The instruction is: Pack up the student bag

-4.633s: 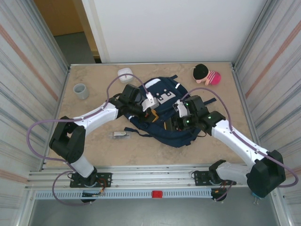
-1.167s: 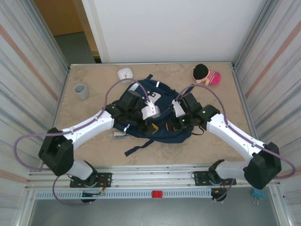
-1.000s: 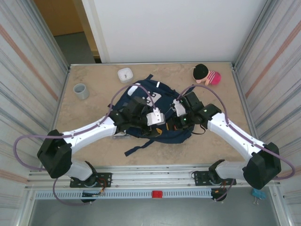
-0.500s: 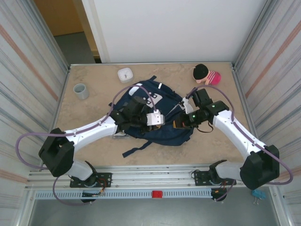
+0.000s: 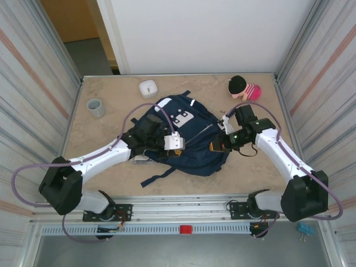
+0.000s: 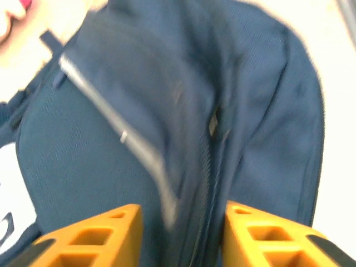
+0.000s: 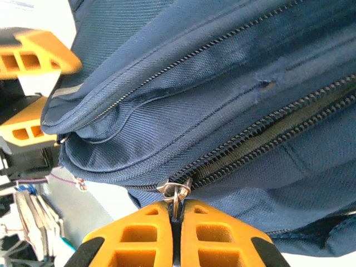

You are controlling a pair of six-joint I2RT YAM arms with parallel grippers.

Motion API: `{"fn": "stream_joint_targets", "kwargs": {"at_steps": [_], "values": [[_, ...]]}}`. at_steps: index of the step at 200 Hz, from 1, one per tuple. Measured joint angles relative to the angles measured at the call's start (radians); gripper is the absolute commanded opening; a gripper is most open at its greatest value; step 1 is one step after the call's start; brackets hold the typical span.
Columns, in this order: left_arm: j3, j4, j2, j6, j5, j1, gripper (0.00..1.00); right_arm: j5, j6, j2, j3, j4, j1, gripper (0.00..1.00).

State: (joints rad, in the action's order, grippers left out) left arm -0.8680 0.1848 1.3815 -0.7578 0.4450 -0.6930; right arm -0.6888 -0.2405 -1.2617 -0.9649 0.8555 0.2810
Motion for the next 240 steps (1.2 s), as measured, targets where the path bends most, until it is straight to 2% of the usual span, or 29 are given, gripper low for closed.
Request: {"fn": "stream_joint_targets", "kwargs": {"at_steps": [9, 40, 81, 110, 133, 160, 193, 240], "values": [[0.005, 0.002, -0.002, 0.046, -0.012, 0.013, 0.61, 0.000, -0.020, 0.009, 0.022, -0.010, 0.001, 0.00], [0.005, 0.040, -0.054, 0.313, -0.075, 0.017, 0.64, 0.029, -0.076, 0.060, 0.065, -0.052, 0.020, 0.00], [0.039, 0.049, -0.214, 0.782, -0.232, 0.028, 0.65, 0.074, -0.126, 0.122, 0.106, -0.106, 0.064, 0.00], [0.087, 0.085, -0.262, 1.111, -0.344, 0.063, 0.63, 0.138, -0.157, 0.130, 0.119, -0.138, 0.134, 0.00], [0.151, 0.084, -0.259, 1.287, -0.384, 0.099, 0.63, 0.195, -0.188, 0.137, 0.135, -0.170, 0.209, 0.00], [0.204, 0.041, -0.194, 1.377, -0.385, 0.145, 0.62, 0.246, -0.232, 0.167, 0.170, -0.209, 0.286, 0.00], [0.193, -0.051, -0.026, 1.389, -0.324, 0.198, 0.63, 0.314, -0.276, 0.184, 0.173, -0.248, 0.361, 0.00], [-0.023, -0.085, 0.224, 1.338, -0.277, 0.219, 0.64, 0.407, -0.357, 0.182, 0.211, -0.354, 0.499, 0.00]]}}
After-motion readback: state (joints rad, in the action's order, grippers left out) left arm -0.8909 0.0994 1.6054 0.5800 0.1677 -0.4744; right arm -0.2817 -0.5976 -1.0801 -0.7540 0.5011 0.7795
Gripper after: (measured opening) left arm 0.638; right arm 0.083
